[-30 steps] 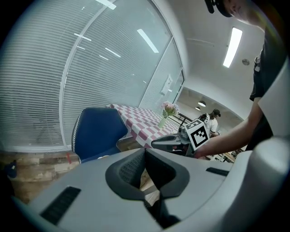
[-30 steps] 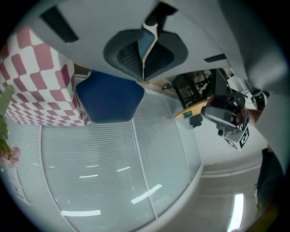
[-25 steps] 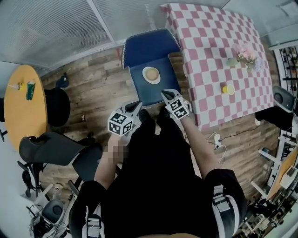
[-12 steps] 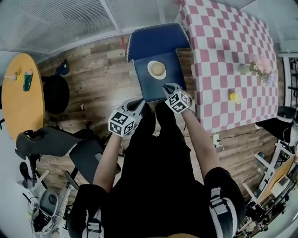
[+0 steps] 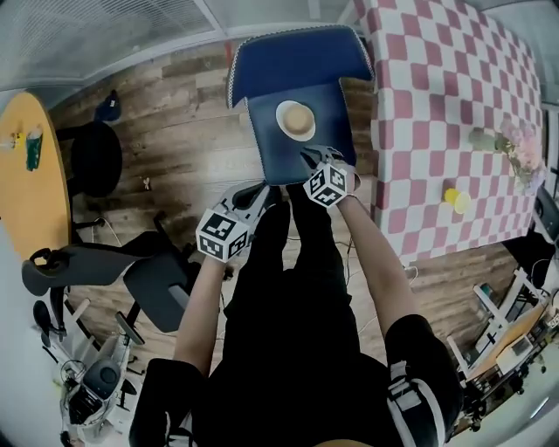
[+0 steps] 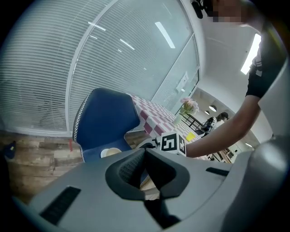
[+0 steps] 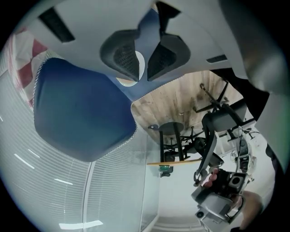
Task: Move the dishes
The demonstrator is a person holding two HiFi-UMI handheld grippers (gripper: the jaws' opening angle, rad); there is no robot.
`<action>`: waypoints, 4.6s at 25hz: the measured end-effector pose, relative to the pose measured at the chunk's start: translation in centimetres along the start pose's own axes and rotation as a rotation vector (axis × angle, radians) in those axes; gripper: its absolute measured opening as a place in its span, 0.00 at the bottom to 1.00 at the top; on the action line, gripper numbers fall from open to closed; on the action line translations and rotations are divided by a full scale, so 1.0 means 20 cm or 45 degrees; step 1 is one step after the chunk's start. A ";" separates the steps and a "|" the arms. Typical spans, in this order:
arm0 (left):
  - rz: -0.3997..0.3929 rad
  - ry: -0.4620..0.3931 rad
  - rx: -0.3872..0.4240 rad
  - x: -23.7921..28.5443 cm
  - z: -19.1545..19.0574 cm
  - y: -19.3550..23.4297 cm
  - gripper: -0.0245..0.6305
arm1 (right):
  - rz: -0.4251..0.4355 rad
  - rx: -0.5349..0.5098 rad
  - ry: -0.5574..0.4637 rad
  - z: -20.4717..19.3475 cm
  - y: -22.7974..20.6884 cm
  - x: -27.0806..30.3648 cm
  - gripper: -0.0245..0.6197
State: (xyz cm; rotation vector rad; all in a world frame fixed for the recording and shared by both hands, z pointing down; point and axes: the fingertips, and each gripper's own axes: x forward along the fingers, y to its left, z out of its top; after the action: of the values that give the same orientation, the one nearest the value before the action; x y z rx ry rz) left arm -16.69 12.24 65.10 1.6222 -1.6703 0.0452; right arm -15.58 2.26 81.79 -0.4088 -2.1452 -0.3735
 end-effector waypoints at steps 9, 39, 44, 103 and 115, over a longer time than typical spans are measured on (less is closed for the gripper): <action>0.008 0.053 -0.017 0.26 -0.14 0.19 0.07 | 0.029 -0.054 0.099 -0.28 -0.07 0.45 0.16; 0.019 0.100 -0.104 0.45 -0.43 0.51 0.07 | -0.057 -0.301 0.203 -0.46 -0.11 1.07 0.09; 0.000 0.074 -0.077 0.41 -0.34 0.46 0.07 | -0.067 -0.321 0.215 -0.42 -0.12 0.96 0.09; -0.366 0.100 0.391 -0.14 0.12 -0.81 0.07 | -0.675 0.015 0.409 -0.59 -0.12 -1.26 0.09; -0.512 0.210 0.476 0.11 0.10 -1.09 0.07 | -0.767 0.239 0.520 -1.05 -0.10 -1.54 0.09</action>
State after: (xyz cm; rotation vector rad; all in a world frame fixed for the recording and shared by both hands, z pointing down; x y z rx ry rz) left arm 1.28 5.40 54.45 2.1460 -1.2348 0.2950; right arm 15.70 -12.77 67.90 0.4058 -1.8373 -0.5311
